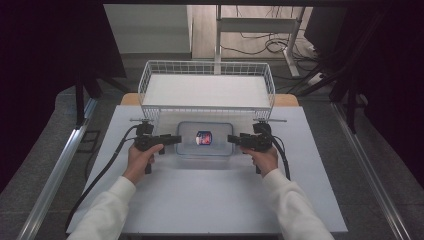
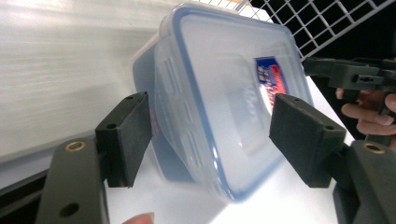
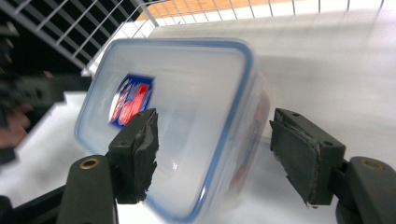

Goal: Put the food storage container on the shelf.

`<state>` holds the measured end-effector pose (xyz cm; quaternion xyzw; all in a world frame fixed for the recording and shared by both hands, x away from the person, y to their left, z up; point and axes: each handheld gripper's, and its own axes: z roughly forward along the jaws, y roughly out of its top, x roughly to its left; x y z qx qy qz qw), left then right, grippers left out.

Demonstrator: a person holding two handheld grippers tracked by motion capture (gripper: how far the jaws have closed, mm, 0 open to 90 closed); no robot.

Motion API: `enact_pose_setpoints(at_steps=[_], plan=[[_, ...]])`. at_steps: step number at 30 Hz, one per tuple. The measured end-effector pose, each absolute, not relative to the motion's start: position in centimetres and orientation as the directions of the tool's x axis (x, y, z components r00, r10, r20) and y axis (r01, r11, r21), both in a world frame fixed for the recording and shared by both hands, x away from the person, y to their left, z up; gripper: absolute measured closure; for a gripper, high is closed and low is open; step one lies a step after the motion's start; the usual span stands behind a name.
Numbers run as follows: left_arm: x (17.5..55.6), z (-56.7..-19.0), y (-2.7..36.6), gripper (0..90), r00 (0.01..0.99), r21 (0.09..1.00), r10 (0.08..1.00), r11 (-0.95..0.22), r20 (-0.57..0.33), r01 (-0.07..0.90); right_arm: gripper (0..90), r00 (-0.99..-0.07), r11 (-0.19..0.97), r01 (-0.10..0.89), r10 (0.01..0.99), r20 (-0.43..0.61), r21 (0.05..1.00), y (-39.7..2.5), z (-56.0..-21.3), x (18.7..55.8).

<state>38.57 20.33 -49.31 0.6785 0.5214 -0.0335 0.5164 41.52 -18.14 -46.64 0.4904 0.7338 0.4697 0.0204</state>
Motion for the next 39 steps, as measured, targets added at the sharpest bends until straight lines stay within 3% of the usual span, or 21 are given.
enact_pose_setpoints(at_steps=[1,8,12,15,17,18,28,39], plan=[[38.0,-49.0,20.5,28.3,0.459,0.673,0.676,0.075,-0.576,0.736,31.9,-0.569,0.145,0.645,0.747,0.344,0.75,-18.1,-45.8,40.3],[33.2,-47.7,20.7,26.0,0.541,0.724,0.704,-0.054,-0.461,0.687,33.7,-0.661,0.292,0.552,0.724,0.197,0.781,-17.6,-44.7,36.3],[30.5,-48.1,20.3,25.6,0.577,0.741,0.699,-0.099,-0.423,0.664,42.5,-0.707,0.355,0.536,0.684,0.178,0.766,-17.1,-45.0,34.2],[28.8,-49.0,20.0,25.3,0.589,0.746,0.709,-0.135,-0.387,0.652,55.4,-0.749,0.352,0.546,0.611,0.255,0.76,-16.6,-45.7,32.4],[28.0,-49.5,19.7,25.6,0.595,0.746,0.718,-0.162,-0.361,0.646,58.0,-0.752,0.354,0.545,0.606,0.258,0.76,-16.4,-45.9,32.2],[27.6,-49.7,19.5,25.6,0.604,0.745,0.718,-0.182,-0.346,0.642,65.4,-0.764,0.369,0.542,0.59,0.261,0.755,-15.9,-46.4,31.6],[25.5,-49.2,19.2,25.5,0.617,0.754,0.722,-0.207,-0.312,0.623,87.7,-0.828,0.501,0.46,0.541,0.15,0.733,-13.3,-47.6,31.1],[25.5,-49.5,19.1,25.8,0.614,0.744,0.73,-0.223,-0.301,0.63,88.6,-0.81,0.563,0.495,0.575,0.117,0.662,-8.8,-50.5,33.8]])
